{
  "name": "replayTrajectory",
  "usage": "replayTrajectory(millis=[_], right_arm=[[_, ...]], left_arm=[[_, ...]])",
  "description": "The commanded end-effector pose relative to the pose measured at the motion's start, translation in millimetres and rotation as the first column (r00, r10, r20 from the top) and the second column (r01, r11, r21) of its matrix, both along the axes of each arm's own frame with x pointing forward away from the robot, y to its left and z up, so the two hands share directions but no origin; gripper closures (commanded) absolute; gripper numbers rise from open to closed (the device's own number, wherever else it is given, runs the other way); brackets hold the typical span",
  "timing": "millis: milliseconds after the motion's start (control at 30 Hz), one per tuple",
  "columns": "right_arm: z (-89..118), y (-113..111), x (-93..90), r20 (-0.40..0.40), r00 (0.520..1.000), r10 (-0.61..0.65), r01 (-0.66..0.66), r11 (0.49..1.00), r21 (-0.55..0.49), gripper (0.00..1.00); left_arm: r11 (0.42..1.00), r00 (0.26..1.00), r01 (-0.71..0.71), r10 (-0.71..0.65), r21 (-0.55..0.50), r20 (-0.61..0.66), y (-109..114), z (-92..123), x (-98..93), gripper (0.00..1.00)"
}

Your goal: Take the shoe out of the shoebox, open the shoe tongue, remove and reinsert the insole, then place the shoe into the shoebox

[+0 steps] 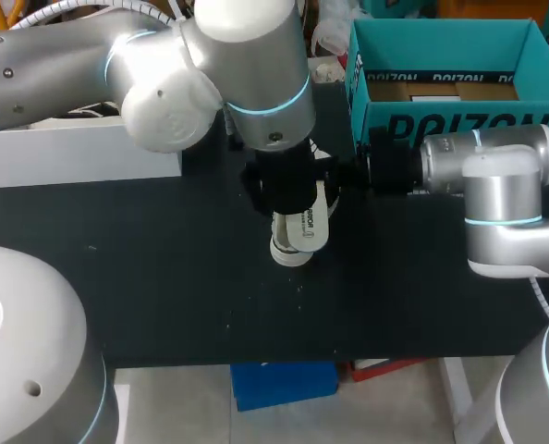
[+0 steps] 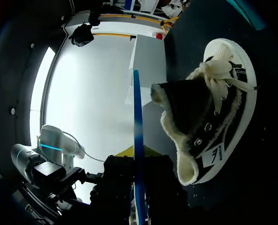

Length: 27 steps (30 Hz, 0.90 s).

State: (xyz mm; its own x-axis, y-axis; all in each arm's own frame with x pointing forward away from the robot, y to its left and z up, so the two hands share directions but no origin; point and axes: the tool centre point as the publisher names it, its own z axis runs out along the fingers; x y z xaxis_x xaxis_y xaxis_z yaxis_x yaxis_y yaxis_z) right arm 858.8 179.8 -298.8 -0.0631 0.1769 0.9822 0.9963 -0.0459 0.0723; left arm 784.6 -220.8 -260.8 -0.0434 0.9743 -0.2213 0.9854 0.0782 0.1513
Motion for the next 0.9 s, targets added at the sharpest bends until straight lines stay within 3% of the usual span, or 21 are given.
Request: replayTrajectory(millis=[33,167,400,433,467,900], right_arm=[[0,1,0.3,-0.001,1.000,0.000,0.000,1.000,0.000,1.00],[0,1,0.3,-0.001,1.000,0.000,0.000,1.000,0.000,1.00],[0,1,0.3,-0.001,1.000,0.000,0.000,1.000,0.000,1.00],[0,1,0.3,-0.001,1.000,0.000,0.000,1.000,0.000,1.00],[0,1,0.3,-0.001,1.000,0.000,0.000,1.000,0.000,1.00],[0,1,0.3,-0.001,1.000,0.000,0.000,1.000,0.000,1.00]], left_arm=[[0.964,0.997,0.048,-0.029,-0.260,0.076,30,-4,-9.3,0.00],[0.883,0.994,0.095,-0.062,-0.459,0.085,44,-12,-10.1,0.00],[0.786,0.996,0.084,-0.050,-0.613,0.073,61,-31,-8.2,0.00],[0.784,0.995,0.092,-0.056,-0.614,0.078,62,-31,-8.1,0.00],[0.836,0.994,0.100,-0.062,-0.539,0.087,61,-30,-8.7,0.00],[0.836,0.994,0.100,-0.062,-0.539,0.087,61,-30,-8.7,0.00]])
